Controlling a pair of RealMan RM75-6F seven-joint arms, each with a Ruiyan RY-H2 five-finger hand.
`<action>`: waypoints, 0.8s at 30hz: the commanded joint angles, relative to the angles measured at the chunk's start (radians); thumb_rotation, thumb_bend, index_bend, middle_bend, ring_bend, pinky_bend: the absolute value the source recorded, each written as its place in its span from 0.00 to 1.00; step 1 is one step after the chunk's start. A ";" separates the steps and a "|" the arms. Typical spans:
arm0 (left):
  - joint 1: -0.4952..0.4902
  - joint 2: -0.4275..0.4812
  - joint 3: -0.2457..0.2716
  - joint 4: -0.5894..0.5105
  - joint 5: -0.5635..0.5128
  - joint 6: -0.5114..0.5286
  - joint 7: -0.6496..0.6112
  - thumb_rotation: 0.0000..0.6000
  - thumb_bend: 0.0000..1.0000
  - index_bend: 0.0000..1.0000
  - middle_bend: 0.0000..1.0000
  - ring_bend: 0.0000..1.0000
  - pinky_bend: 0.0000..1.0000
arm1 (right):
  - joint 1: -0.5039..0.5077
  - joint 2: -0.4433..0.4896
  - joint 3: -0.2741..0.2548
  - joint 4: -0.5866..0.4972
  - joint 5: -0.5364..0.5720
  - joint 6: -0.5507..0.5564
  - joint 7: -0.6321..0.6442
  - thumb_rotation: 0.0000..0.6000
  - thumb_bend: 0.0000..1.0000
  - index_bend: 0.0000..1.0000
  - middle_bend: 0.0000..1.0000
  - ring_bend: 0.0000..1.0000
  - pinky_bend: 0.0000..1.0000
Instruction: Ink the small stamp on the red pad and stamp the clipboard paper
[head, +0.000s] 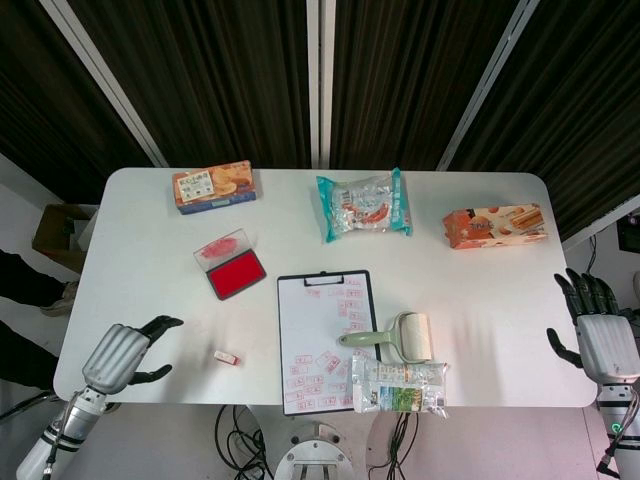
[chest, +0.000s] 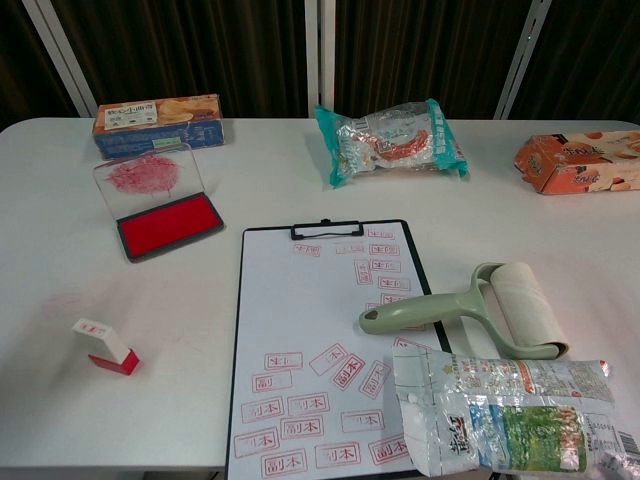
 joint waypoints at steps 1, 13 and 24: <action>-0.040 -0.079 0.003 0.031 0.036 -0.048 0.081 1.00 0.14 0.25 0.31 0.86 1.00 | -0.003 0.004 0.000 -0.004 -0.001 0.006 -0.004 1.00 0.27 0.00 0.00 0.00 0.00; -0.085 -0.174 0.012 0.073 0.004 -0.156 0.183 1.00 0.14 0.29 0.32 0.87 1.00 | -0.014 0.006 -0.002 0.003 0.009 0.008 0.006 1.00 0.27 0.00 0.00 0.00 0.00; -0.114 -0.193 0.022 0.088 -0.013 -0.195 0.213 1.00 0.23 0.41 0.42 0.90 1.00 | -0.020 0.009 0.002 0.008 0.011 0.016 0.015 1.00 0.27 0.00 0.00 0.00 0.00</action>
